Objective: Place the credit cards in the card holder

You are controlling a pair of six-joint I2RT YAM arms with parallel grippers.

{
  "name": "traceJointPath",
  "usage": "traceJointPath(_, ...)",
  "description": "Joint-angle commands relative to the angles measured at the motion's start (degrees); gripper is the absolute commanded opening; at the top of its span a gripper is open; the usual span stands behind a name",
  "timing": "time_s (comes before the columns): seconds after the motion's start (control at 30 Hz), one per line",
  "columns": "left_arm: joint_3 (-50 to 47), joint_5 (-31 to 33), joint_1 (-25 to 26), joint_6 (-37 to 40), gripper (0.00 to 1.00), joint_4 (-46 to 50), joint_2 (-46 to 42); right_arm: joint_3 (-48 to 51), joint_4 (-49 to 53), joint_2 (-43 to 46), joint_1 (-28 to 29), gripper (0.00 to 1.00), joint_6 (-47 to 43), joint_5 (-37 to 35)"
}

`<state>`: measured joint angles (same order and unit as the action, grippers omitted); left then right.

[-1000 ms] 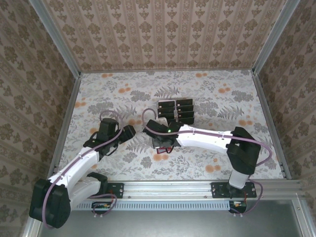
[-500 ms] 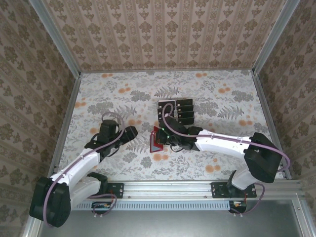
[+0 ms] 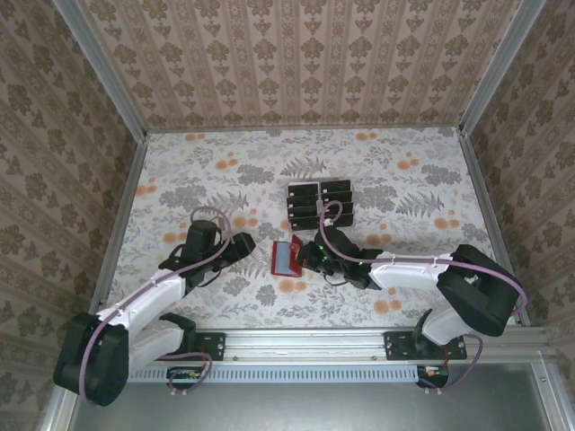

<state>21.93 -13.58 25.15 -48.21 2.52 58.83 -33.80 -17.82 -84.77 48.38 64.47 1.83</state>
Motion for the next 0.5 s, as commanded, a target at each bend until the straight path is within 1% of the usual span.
traceJointPath(0.0, 2.6, 2.2, 0.6, 1.5, 0.77, 2.9, 0.1, 2.8, -3.4, 2.1, -1.2, 0.00, 0.8, 0.5)
traceJointPath(0.03, 2.9, 2.9, 2.3, 1.6, 0.77, 3.4, 0.1, 3.7, -3.2, 2.8, -1.6, 0.00, 0.8, 0.5)
traceJointPath(0.13, 3.8, 4.6, 3.7, 2.0, 0.77, 4.4, 0.4, 6.4, -2.5, 4.6, -2.8, 0.00, 0.5, 0.2)
traceJointPath(0.27, 5.3, 6.8, 5.7, 2.3, 0.77, 6.1, 1.2, 10.6, -1.4, 9.4, -5.0, 0.00, 0.2, 0.0)
traceJointPath(0.47, 7.7, 10.0, 9.0, 2.7, 0.77, 7.6, 3.1, 17.5, 2.9, 19.6, -9.7, 0.00, 0.4, -0.5)
